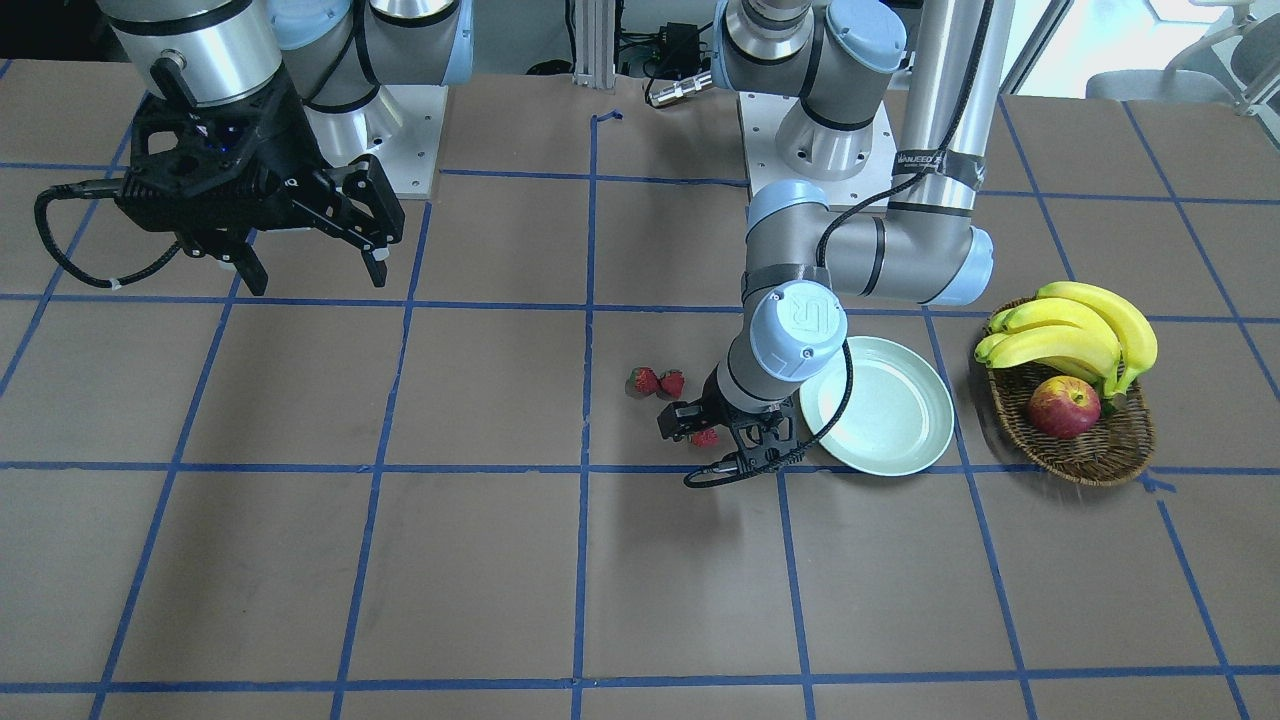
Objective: Collect all strawberries into plate
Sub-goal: 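Carry the strawberry over the plate and open the left gripper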
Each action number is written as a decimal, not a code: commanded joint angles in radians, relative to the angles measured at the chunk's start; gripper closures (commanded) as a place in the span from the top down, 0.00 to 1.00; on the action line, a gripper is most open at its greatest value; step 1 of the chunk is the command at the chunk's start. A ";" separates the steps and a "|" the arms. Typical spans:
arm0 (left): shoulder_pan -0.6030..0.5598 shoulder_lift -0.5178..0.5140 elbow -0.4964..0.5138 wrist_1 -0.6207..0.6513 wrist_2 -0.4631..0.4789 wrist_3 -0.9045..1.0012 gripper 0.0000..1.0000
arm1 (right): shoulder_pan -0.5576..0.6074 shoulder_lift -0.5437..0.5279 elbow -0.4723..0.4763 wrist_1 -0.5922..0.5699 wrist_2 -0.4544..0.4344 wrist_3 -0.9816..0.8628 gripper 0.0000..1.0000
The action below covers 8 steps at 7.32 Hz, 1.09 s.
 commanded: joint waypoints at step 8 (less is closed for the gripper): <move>0.109 0.094 0.167 -0.340 0.229 0.143 0.00 | 0.002 -0.002 0.011 -0.006 0.000 0.002 1.00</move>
